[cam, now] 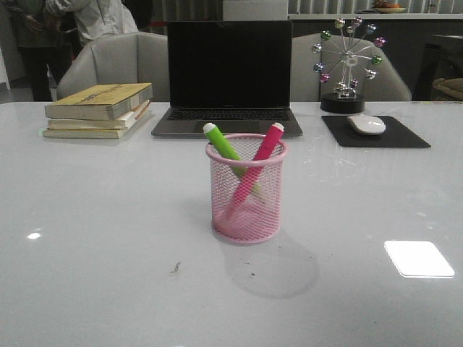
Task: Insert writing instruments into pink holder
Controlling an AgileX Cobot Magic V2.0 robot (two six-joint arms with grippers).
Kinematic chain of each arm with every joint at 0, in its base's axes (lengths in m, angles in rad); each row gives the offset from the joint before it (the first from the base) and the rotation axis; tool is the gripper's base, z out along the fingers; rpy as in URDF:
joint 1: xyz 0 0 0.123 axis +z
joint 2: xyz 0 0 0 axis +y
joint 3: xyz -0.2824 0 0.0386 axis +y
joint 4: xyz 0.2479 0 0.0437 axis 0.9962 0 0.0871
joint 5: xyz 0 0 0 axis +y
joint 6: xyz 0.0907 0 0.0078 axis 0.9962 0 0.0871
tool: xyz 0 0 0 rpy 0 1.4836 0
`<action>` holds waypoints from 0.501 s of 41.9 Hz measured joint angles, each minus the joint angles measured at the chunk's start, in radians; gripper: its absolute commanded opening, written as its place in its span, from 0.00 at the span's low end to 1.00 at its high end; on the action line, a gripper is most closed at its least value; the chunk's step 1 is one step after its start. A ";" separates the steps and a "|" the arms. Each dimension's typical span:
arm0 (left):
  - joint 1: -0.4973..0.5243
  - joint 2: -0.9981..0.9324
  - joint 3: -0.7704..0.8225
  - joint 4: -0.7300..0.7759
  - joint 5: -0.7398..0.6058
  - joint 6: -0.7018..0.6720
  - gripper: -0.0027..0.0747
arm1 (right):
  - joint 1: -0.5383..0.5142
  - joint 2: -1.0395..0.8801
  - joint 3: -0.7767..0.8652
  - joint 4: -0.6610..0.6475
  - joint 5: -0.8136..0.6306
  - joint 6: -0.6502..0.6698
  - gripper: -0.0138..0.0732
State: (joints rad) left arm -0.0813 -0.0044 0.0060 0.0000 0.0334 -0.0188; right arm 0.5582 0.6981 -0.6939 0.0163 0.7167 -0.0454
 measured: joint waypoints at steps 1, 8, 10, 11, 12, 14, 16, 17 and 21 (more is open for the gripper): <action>0.000 0.000 0.000 0.000 0.000 0.000 0.16 | 0.000 -0.004 0.000 0.000 0.000 0.000 0.22; 0.000 0.000 0.000 0.000 0.000 0.000 0.16 | -0.070 -0.084 0.064 0.000 -0.034 -0.010 0.22; 0.000 0.000 0.000 0.000 0.000 0.000 0.16 | -0.123 -0.136 0.100 0.000 -0.069 -0.012 0.22; 0.000 0.000 0.000 0.000 0.000 0.000 0.16 | -0.148 -0.159 0.119 -0.002 -0.086 -0.012 0.22; 0.000 0.000 0.000 0.000 0.000 0.000 0.16 | -0.181 -0.191 0.145 -0.002 -0.109 -0.013 0.22; 0.000 0.000 0.000 0.000 0.000 0.000 0.16 | -0.236 -0.242 0.187 -0.002 -0.145 -0.015 0.22; 0.000 0.000 0.000 0.000 0.000 -0.001 0.16 | -0.287 -0.305 0.247 -0.002 -0.188 -0.015 0.22; 0.000 0.000 0.000 0.000 0.000 -0.001 0.16 | -0.307 -0.342 0.271 -0.002 -0.214 -0.015 0.22; 0.000 0.000 0.000 0.000 0.000 -0.001 0.16 | -0.390 -0.470 0.382 0.000 -0.304 -0.015 0.22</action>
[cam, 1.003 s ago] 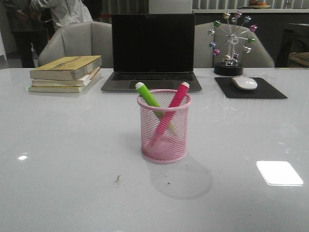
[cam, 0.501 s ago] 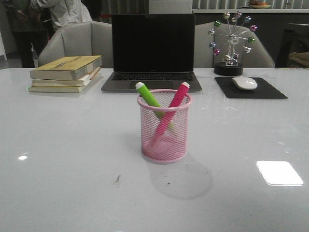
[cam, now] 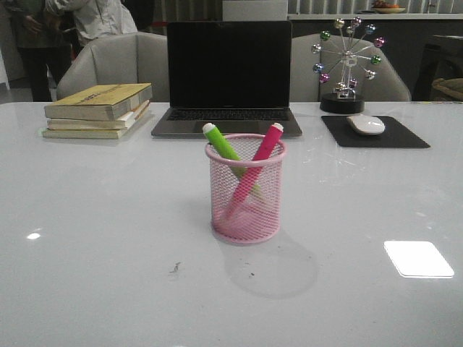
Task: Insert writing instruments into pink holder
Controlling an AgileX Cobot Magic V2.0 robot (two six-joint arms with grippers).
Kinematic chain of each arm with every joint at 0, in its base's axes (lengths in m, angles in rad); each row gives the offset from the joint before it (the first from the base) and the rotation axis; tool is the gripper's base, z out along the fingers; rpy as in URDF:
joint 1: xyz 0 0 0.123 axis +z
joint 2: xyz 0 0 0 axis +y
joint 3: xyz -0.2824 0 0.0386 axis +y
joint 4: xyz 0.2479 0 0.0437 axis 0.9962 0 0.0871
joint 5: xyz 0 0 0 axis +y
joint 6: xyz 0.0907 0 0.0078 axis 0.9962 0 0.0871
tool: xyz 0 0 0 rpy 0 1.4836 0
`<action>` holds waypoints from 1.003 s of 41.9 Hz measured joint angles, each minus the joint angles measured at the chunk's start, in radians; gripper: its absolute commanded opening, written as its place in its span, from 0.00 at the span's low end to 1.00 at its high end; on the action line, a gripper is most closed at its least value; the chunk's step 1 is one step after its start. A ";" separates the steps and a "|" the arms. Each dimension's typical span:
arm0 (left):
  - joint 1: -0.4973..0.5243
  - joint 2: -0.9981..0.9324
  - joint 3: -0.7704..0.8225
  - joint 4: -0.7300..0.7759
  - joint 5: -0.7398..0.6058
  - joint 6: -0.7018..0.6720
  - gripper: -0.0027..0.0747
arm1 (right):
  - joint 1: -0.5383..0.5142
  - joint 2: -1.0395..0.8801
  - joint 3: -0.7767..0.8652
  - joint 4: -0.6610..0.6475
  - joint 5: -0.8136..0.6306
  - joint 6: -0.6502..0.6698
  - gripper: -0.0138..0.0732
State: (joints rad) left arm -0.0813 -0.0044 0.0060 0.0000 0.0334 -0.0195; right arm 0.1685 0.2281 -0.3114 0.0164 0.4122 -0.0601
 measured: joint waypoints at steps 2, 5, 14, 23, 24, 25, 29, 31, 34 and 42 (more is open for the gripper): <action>0.000 0.000 0.000 0.000 0.000 0.000 0.16 | -0.034 -0.058 0.055 0.004 -0.052 0.000 0.22; 0.000 0.000 0.000 0.000 0.000 0.000 0.16 | -0.070 -0.132 0.130 0.026 -0.108 0.000 0.22; 0.000 0.000 0.000 0.000 0.000 0.000 0.16 | -0.110 -0.237 0.321 0.080 -0.256 0.000 0.22; 0.000 0.000 0.000 0.000 0.002 0.000 0.16 | -0.111 -0.238 0.339 0.093 -0.308 0.000 0.22; 0.000 0.000 0.000 0.000 0.002 0.000 0.16 | -0.111 -0.238 0.339 0.093 -0.316 0.000 0.22; 0.000 0.000 0.000 0.000 0.002 0.000 0.16 | -0.111 -0.238 0.339 0.093 -0.325 0.000 0.22; 0.000 0.000 0.000 0.000 0.002 0.000 0.16 | -0.111 -0.238 0.339 0.096 -0.362 0.000 0.22; 0.000 0.000 0.000 0.000 0.002 0.000 0.16 | -0.111 -0.238 0.339 0.097 -0.380 0.000 0.22; 0.000 0.000 0.000 0.000 0.002 0.000 0.16 | -0.115 -0.238 0.339 0.097 -0.403 0.000 0.22; 0.000 0.000 0.000 0.000 0.002 0.000 0.16 | -0.144 -0.238 0.339 0.097 -0.412 0.000 0.22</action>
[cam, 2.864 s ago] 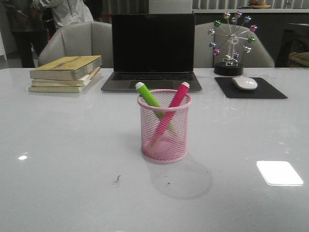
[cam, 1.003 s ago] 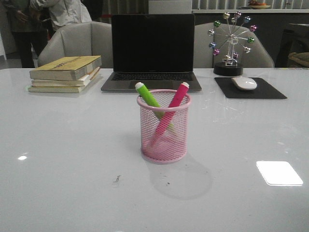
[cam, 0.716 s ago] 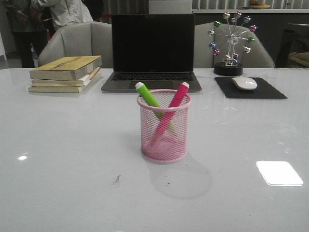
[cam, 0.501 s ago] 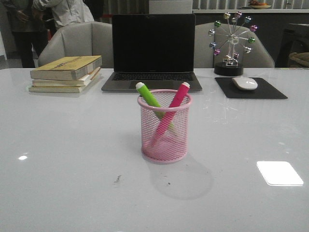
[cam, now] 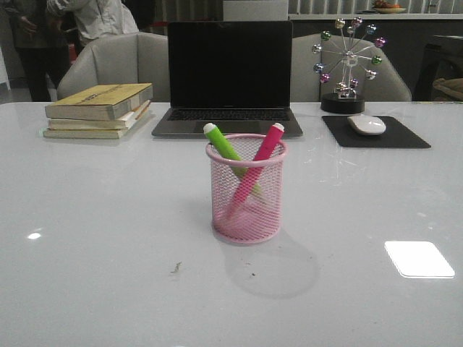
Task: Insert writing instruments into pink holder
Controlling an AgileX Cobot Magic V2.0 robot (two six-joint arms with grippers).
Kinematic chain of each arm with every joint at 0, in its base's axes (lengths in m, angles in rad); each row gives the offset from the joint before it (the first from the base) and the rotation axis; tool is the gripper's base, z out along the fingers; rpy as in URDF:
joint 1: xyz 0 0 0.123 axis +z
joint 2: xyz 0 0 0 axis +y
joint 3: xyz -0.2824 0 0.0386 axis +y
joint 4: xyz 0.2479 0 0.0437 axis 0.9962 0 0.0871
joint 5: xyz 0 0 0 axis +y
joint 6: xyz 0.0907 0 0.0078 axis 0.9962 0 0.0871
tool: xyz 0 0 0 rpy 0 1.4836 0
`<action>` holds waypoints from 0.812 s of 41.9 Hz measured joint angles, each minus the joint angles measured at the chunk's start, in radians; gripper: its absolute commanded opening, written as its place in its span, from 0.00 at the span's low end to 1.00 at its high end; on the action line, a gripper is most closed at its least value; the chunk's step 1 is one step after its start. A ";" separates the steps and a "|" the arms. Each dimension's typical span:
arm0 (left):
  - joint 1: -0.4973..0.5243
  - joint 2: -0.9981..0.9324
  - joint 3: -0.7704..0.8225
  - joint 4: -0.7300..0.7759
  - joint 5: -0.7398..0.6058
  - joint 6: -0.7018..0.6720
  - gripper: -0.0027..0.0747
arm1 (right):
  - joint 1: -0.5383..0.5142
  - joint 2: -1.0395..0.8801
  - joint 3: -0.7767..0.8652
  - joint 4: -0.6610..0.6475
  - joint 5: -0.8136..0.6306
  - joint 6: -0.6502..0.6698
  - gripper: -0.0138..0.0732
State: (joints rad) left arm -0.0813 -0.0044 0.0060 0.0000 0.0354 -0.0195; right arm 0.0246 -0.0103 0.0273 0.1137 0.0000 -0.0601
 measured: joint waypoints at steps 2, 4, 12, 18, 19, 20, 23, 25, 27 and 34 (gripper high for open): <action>0.000 0.000 0.000 0.000 0.000 0.000 0.16 | -0.002 0.000 0.000 0.000 0.000 0.000 0.22; 0.000 0.000 0.000 0.000 0.000 0.000 0.16 | -0.002 0.000 0.000 0.000 0.000 0.002 0.22; 0.000 0.000 0.000 0.000 0.000 0.000 0.16 | -0.002 0.000 0.000 -0.038 0.000 0.085 0.22; 0.000 0.000 0.000 0.000 0.000 0.000 0.16 | -0.002 0.000 0.000 -0.075 0.000 0.134 0.22; 0.000 0.000 0.000 0.000 0.000 0.000 0.16 | -0.002 0.000 0.000 -0.078 0.000 0.136 0.22; 0.000 0.000 0.000 0.000 0.000 0.000 0.16 | -0.002 0.000 0.000 -0.080 0.000 0.138 0.22; 0.000 0.000 0.000 0.000 0.000 0.000 0.16 | -0.002 0.000 0.000 -0.080 0.000 0.140 0.22; 0.000 0.000 0.000 0.000 0.000 0.000 0.16 | -0.002 0.000 0.000 -0.080 0.000 0.140 0.22; 0.000 0.000 0.000 0.000 0.000 0.000 0.16 | -0.002 0.000 0.000 -0.082 0.000 0.140 0.22; 0.000 0.000 0.000 0.000 0.000 0.000 0.16 | -0.002 0.000 0.000 -0.083 0.000 0.140 0.22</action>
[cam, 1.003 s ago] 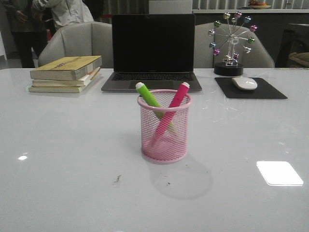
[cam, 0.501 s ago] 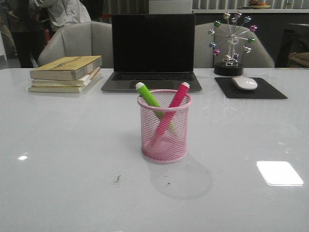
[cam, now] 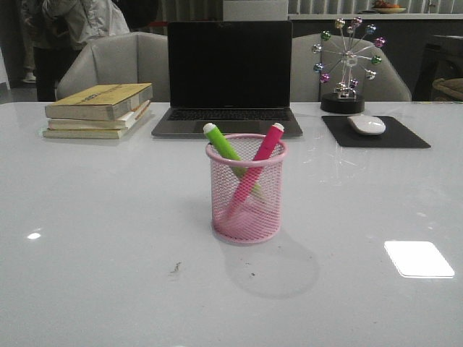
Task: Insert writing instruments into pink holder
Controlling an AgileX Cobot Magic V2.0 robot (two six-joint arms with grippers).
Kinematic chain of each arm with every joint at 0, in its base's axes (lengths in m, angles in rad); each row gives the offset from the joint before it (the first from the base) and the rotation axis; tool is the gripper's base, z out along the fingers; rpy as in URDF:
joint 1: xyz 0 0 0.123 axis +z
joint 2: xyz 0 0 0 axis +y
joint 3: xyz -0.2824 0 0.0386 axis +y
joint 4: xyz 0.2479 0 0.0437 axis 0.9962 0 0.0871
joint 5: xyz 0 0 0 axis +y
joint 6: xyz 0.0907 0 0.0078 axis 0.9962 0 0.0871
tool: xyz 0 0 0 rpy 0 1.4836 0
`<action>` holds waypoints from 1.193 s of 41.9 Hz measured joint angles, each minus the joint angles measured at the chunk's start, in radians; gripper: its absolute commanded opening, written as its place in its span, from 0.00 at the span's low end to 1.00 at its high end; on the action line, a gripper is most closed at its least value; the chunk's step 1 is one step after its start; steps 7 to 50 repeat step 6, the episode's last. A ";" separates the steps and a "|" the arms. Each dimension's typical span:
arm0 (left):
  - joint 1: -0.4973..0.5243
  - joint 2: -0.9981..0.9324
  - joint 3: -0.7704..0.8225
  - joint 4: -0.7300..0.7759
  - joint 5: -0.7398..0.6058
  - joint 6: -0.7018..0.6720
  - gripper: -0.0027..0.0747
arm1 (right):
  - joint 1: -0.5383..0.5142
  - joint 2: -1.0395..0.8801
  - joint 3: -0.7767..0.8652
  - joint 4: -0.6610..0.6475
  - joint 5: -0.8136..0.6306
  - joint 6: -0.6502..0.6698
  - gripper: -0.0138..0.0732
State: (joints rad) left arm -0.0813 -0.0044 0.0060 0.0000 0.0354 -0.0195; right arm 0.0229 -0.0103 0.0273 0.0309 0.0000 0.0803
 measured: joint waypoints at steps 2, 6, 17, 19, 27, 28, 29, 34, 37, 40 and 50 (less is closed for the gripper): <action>0.000 0.000 0.000 0.000 0.000 0.000 0.16 | 0.000 0.000 0.000 0.000 0.000 0.000 0.22; 0.000 0.000 0.000 0.000 0.000 0.000 0.16 | 0.000 0.000 0.000 0.000 0.000 0.000 0.22; 0.000 0.000 0.000 0.000 0.000 0.000 0.16 | 0.000 0.000 0.000 0.000 0.000 0.000 0.22; 0.000 0.000 0.000 0.000 0.000 0.000 0.16 | 0.000 0.000 0.000 0.000 0.000 0.000 0.22; 0.000 0.000 0.000 0.000 0.000 0.000 0.16 | 0.000 0.000 0.000 0.000 0.000 0.000 0.22; 0.000 0.000 0.000 0.000 0.000 0.000 0.16 | 0.000 0.000 0.000 0.000 0.000 0.000 0.22; 0.000 0.000 0.000 0.000 0.000 0.000 0.16 | 0.000 0.000 0.000 0.000 0.000 0.000 0.22; 0.000 0.000 0.000 0.000 0.000 0.000 0.16 | 0.000 0.000 0.000 0.000 0.000 0.000 0.22; 0.000 0.000 0.000 0.000 0.000 0.000 0.16 | 0.000 0.000 0.000 0.000 0.000 0.000 0.22; 0.000 0.000 0.000 0.000 0.000 0.000 0.16 | 0.000 0.000 0.000 0.000 0.000 0.000 0.22; 0.000 0.000 0.000 0.000 0.000 0.000 0.16 | 0.000 0.000 0.000 0.000 0.000 0.000 0.22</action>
